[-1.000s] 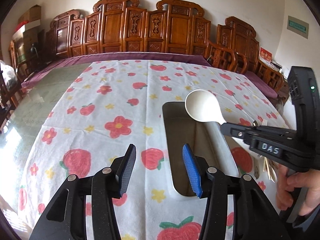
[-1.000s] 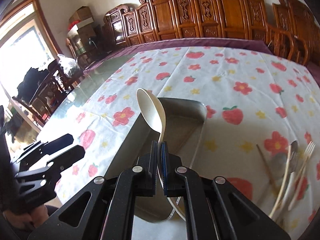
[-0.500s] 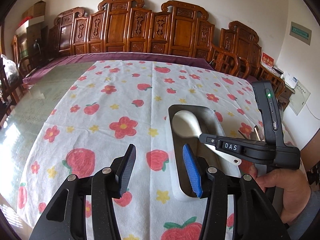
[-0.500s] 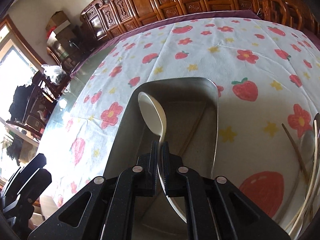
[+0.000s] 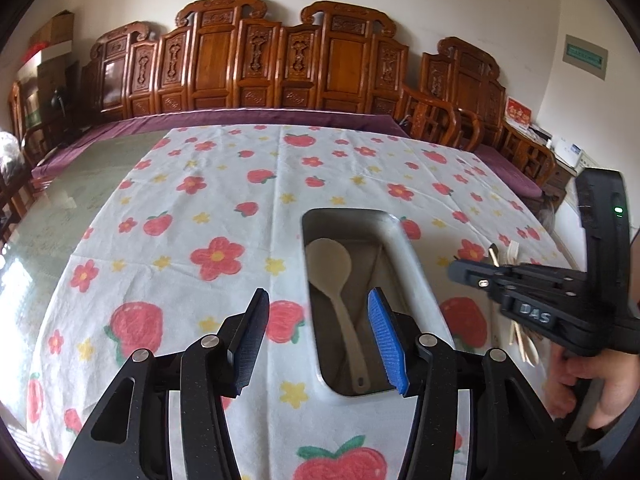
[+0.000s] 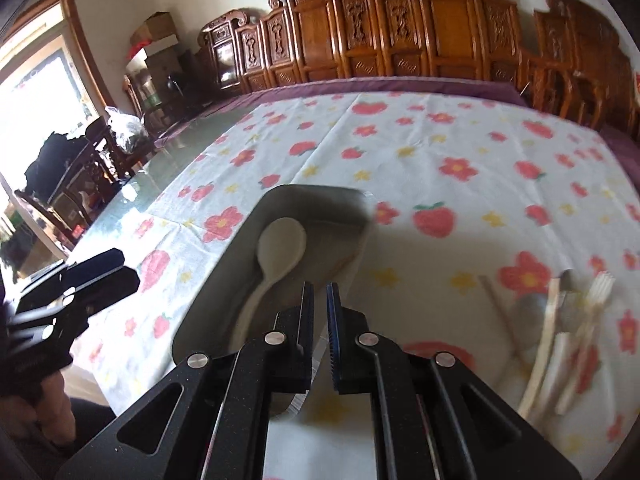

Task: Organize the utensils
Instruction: 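Lower the white spoon into the metal tray and open the right gripper, then reach the right gripper back to the pile and grasp another wooden chopstick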

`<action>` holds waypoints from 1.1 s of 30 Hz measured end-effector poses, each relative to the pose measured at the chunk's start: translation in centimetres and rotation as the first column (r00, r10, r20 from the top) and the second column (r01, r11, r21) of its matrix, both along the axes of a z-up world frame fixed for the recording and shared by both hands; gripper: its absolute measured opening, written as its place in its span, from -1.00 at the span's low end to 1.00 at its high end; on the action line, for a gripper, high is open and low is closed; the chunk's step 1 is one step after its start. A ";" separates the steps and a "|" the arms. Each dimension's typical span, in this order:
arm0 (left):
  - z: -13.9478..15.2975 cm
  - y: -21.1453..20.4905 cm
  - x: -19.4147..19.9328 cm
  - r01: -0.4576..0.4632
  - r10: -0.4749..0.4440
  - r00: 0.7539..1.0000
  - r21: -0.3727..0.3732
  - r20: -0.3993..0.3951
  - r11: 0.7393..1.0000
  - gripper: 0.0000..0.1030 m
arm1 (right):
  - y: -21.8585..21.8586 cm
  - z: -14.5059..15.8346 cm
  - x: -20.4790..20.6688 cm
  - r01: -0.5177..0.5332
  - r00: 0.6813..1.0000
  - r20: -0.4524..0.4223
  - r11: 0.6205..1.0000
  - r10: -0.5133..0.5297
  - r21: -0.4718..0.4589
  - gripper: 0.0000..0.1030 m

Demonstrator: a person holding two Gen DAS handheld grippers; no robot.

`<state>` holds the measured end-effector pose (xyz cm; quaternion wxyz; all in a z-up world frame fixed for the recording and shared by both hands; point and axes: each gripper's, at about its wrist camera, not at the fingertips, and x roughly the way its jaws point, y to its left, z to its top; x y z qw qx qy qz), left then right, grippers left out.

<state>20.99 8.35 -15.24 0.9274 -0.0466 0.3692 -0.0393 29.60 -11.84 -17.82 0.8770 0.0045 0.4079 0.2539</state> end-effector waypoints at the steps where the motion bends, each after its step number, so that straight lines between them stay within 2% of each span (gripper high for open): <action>1: -0.1 -0.5 0.0 0.011 -0.011 1.000 0.000 -0.001 1.000 -0.04 | -1.2 0.2 -0.5 0.010 1.000 0.012 1.000 -0.010 -0.010 -0.82; 3: -0.1 -1.7 0.0 0.036 -0.036 0.999 -0.005 0.001 0.999 -0.04 | -3.5 0.5 -1.6 0.033 0.999 0.036 0.999 -0.031 -0.041 -0.82; 6: -0.2 -3.5 0.0 0.074 -0.074 0.997 -0.004 -0.001 0.997 -0.04 | -7.0 0.5 -2.8 0.076 0.996 0.058 0.993 -0.071 -0.092 -0.62; 11: -0.4 -6.8 -0.3 0.143 -0.143 0.990 -0.007 -0.003 0.990 -0.04 | -11.9 -0.8 -3.6 0.150 0.988 0.048 0.979 -0.145 -0.141 -0.61; 14: -0.8 -8.5 -0.5 0.175 -0.175 0.984 0.001 -0.006 0.985 -0.04 | -13.3 -1.7 -3.7 0.167 0.986 0.033 0.975 -0.163 -0.149 -0.61; 22: -1.6 -10.7 -0.6 0.229 -0.228 0.973 0.011 -0.019 0.973 -0.04 | -11.8 -4.6 -2.6 0.132 0.989 -0.042 0.978 -0.141 -0.161 -0.61; 28: -1.8 -11.2 -0.7 0.240 -0.240 0.970 0.005 -0.023 0.971 -0.04 | -10.3 -6.9 -0.8 0.150 0.982 -0.076 0.959 -0.172 -0.239 -0.62; 33: -1.8 -11.3 -0.8 0.251 -0.251 0.968 0.002 -0.021 0.968 -0.04 | -10.2 -7.6 0.0 0.171 0.976 -0.083 0.944 -0.201 -0.283 -0.78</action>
